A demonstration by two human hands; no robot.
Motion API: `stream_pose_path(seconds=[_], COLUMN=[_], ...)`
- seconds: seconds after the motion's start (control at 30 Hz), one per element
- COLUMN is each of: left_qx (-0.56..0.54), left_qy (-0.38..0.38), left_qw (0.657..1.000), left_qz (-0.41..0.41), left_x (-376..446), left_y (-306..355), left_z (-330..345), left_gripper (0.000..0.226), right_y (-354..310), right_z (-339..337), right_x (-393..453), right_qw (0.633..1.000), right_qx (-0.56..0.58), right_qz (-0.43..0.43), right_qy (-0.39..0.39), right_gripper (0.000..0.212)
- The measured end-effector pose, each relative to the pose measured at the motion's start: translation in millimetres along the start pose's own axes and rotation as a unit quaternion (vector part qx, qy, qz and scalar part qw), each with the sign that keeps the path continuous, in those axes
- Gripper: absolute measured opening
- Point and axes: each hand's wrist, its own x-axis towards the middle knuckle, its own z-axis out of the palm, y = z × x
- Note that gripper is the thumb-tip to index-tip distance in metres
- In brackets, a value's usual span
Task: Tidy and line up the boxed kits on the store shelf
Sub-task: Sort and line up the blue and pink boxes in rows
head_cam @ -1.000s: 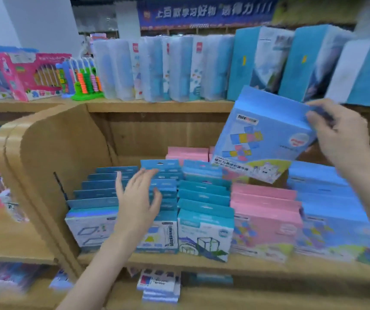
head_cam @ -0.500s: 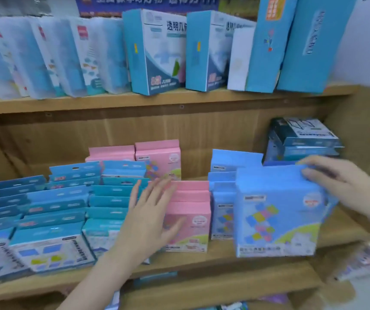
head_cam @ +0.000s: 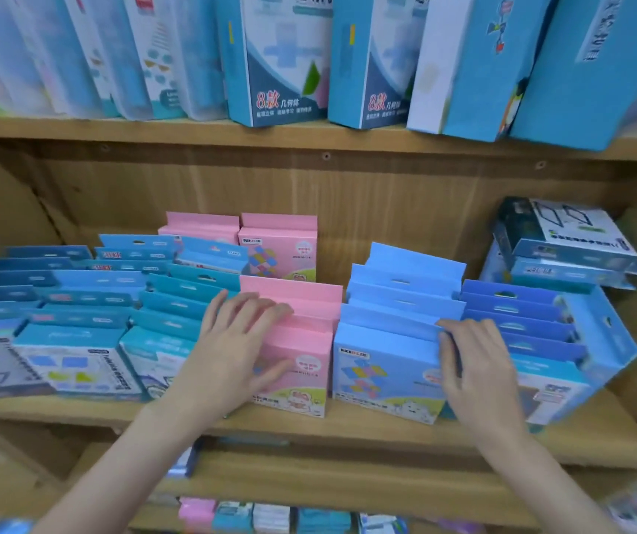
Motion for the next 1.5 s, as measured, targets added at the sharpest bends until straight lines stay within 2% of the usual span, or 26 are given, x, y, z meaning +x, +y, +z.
stream_pose_path(seconds=[0.2, 0.3, 0.4, 0.57, 0.67, 0.8, 0.87, 0.97, 1.07, 1.13, 1.2, 1.3, 1.37, 1.5], left_qx=[-0.02, -0.087, -0.124, -0.094, -0.071, -0.087, -0.082, -0.076, -0.091, -0.083, -0.07, -0.065, -0.07, -0.083], left_qy=[-0.026, -0.005, 0.033, 0.045, 0.001, -0.067, -0.088, -0.098, -0.116, -0.137, -0.164, -0.187, -0.179, -0.168], left_qw=[0.999, 0.996, 0.992, 0.993, 0.994, 0.988, 0.986, 0.985, 0.98, 0.978, 0.974, 0.971, 0.973, 0.975], left_qz=[-0.004, -0.004, -0.016, -0.046, -0.078, -0.112, -0.118, -0.119, -0.132, -0.133, -0.137, -0.134, -0.128, -0.122], left_x=[-2, -3, -1, -6, -4, 9, 12, 16, 22, 27, 33, 37, 37, 35], left_y=[1, -3, -18, -70, -98, -124, -131, -138, -143, -147, -149, -149, -150, -150], left_z=[-1, -8, -18, -30, -33, -28, -27, -26, -27, -25, -21, -16, -15, -17], left_gripper=[0.054, 0.052, 0.047, 0.049, 0.061, 0.079, 0.079, 0.082, 0.086, 0.098, 0.107, 0.098, 0.101, 0.102], right_y=[8, 0, -15, -61, -95, -114, -114, -108, -102, -99, -100, -99, -93, -75], right_z=[7, -1, -13, -8, 30, 103, 132, 155, 165, 169, 169, 168, 168, 139], right_x=[11, 18, 29, 86, 132, 185, 202, 216, 214, 209, 210, 212, 207, 216], right_qw=[0.998, 0.996, 0.997, 0.998, 0.983, 0.92, 0.898, 0.898, 0.903, 0.907, 0.915, 0.915, 0.913, 0.943], right_qx=[-0.061, -0.088, -0.074, 0.016, 0.051, 0.029, -0.016, -0.067, -0.08, -0.091, -0.108, -0.097, -0.078, -0.03], right_qz=[-0.019, -0.002, -0.002, -0.024, -0.052, -0.046, -0.049, -0.06, -0.061, -0.071, -0.094, -0.103, -0.098, -0.021], right_qy=[-0.004, -0.019, -0.018, -0.047, -0.168, -0.387, -0.438, -0.43, -0.419, -0.404, -0.377, -0.378, -0.389, -0.332], right_gripper=[0.031, 0.023, 0.023, 0.023, 0.023, 0.044, 0.045, 0.036, 0.04, 0.038, 0.03, 0.011, 0.015, 0.025])
